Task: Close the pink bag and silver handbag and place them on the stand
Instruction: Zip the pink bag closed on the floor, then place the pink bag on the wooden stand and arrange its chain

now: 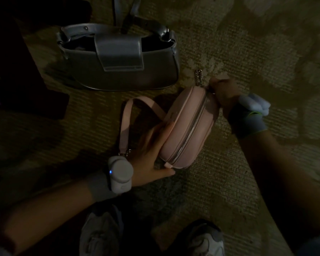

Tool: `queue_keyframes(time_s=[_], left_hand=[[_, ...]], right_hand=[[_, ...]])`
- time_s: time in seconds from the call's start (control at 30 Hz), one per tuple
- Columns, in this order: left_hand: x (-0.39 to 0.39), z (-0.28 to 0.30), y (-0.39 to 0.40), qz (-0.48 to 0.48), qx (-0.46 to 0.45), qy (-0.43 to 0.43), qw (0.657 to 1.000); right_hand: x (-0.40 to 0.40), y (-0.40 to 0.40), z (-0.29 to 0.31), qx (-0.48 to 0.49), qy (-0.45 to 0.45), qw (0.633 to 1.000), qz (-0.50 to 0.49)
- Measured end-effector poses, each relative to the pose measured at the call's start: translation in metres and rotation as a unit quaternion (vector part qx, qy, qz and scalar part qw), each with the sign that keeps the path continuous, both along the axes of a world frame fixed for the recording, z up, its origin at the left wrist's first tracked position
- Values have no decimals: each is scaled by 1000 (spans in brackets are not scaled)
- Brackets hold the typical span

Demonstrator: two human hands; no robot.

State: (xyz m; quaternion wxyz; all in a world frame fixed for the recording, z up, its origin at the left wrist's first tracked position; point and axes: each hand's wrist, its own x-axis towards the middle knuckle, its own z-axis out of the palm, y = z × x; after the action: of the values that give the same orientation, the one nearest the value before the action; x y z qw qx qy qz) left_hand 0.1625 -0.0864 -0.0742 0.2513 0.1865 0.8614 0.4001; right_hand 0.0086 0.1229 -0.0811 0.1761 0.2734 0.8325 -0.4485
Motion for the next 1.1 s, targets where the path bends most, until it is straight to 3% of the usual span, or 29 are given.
queue_keyframes(time_s=[0.1, 0.23, 0.43, 0.63, 0.73, 1.1], left_hand=[[1, -3, -5, -19, 50, -73, 996], [-7, 3, -8, 69, 116, -218, 967], [-25, 11, 6, 184, 204, -274, 921], [-29, 8, 18, 240, 276, -349, 863], [-31, 8, 19, 228, 275, -349, 866], [-28, 41, 12, 235, 293, -318, 870]], right_hand=[[17, 4, 6, -123, 19, 987, -105], [63, 4, 2, -231, -5, 949, -215], [145, -17, 12, -336, 26, 928, -162], [148, -24, 20, -368, -5, 915, -165], [148, -24, 21, -398, -29, 907, -136], [156, -30, 59, -412, -57, 894, -166]])
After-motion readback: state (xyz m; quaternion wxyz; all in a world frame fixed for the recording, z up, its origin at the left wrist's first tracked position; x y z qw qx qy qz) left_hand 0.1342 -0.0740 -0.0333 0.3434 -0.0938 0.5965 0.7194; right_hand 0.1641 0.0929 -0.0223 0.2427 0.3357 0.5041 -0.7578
